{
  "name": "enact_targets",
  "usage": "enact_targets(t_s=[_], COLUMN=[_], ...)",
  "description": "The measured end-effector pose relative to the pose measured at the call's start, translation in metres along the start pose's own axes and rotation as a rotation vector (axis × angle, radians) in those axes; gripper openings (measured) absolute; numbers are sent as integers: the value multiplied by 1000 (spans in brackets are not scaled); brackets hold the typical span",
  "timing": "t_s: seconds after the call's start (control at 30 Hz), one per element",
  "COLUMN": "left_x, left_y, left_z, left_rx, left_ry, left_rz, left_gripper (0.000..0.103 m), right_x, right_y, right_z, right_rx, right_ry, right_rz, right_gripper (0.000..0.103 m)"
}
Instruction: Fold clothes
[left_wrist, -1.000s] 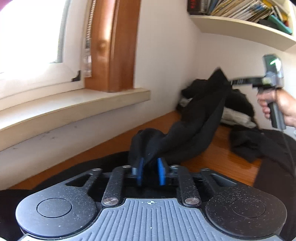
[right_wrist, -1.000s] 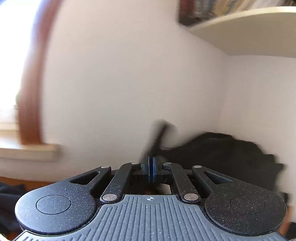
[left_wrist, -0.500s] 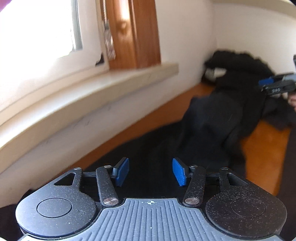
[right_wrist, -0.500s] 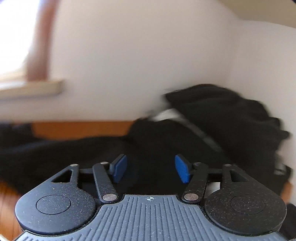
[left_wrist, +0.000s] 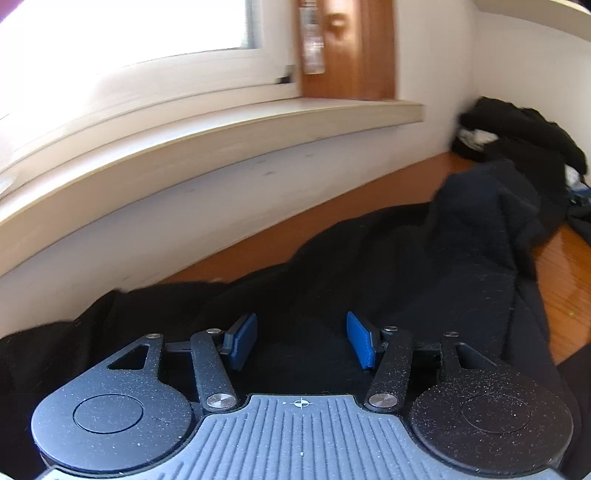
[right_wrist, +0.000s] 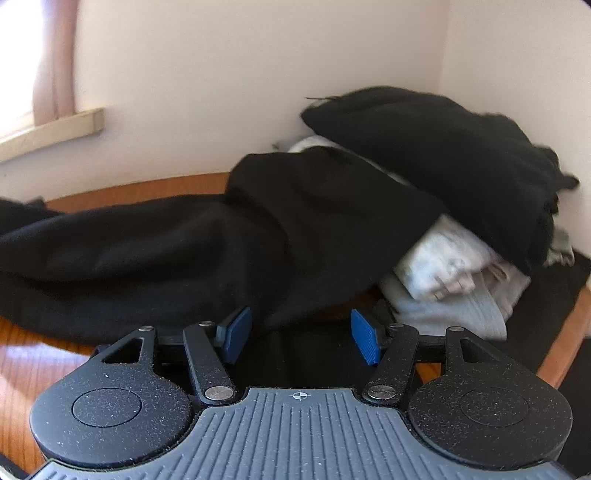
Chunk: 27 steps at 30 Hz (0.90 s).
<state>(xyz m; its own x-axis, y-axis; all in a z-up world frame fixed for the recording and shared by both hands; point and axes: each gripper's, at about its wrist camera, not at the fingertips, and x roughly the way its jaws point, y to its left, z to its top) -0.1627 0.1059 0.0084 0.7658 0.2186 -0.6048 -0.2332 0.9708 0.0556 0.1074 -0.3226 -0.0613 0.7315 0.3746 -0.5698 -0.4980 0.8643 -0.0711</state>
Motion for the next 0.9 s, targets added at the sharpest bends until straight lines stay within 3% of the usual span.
enact_targets(t_s=[0.23, 0.43, 0.53, 0.6, 0.7, 0.8, 0.9], left_x=[-22, -29, -26, -24, -26, -25, -18], left_y=[36, 38, 28, 19, 0, -22, -48], left_z=[-16, -19, -14, -8, 5, 28, 52], left_rx=[-34, -14, 14, 38, 77, 90, 102], left_ry=[3, -2, 0, 0, -31, -71, -96], left_rz=[44, 70, 76, 65, 35, -29, -87], left_gripper=[59, 60, 61, 61, 63, 66, 69], right_x=[-12, -19, -25, -31, -34, -28, -13], right_y=[0, -3, 7, 17, 35, 54, 58], right_z=[-10, -13, -7, 1, 12, 18, 16], right_rx=[-50, -40, -69, -75, -68, -102, -122], right_ry=[-25, -17, -65, -111, -150, -151, -116], right_rz=[-76, -99, -109, -91, 9, 73, 74], right_gripper=[60, 64, 64, 68, 76, 76, 76])
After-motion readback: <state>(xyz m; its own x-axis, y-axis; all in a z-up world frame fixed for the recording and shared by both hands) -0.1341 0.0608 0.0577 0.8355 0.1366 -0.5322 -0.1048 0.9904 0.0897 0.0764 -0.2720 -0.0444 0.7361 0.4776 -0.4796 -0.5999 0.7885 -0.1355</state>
